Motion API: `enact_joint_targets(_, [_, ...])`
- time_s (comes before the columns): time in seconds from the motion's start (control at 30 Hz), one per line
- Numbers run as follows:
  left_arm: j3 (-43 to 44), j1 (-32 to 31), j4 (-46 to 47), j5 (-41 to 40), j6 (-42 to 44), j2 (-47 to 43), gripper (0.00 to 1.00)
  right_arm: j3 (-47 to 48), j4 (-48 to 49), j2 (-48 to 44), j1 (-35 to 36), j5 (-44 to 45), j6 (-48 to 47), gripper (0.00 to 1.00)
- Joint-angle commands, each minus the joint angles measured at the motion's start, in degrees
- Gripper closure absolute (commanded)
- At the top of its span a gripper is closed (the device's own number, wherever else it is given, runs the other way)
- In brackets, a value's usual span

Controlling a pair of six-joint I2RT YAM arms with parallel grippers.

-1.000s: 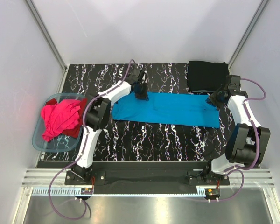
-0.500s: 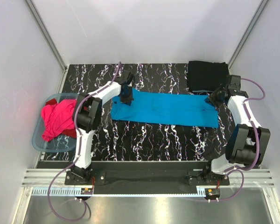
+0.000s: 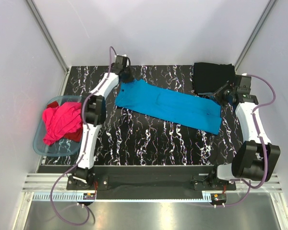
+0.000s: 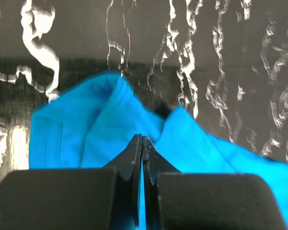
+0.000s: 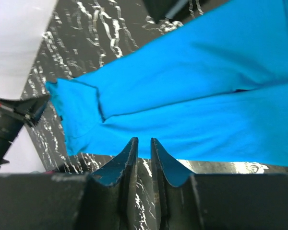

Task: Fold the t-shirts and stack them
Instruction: Fold the tshirt

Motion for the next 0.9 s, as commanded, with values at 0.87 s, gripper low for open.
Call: enact_joint_targets(0.87, [-45.0, -4.2, 5.1, -4.6, -5.1, -25.0, 1.00, -7.2, 0.7, 10.7, 12.5, 6.3, 0.5, 0.90])
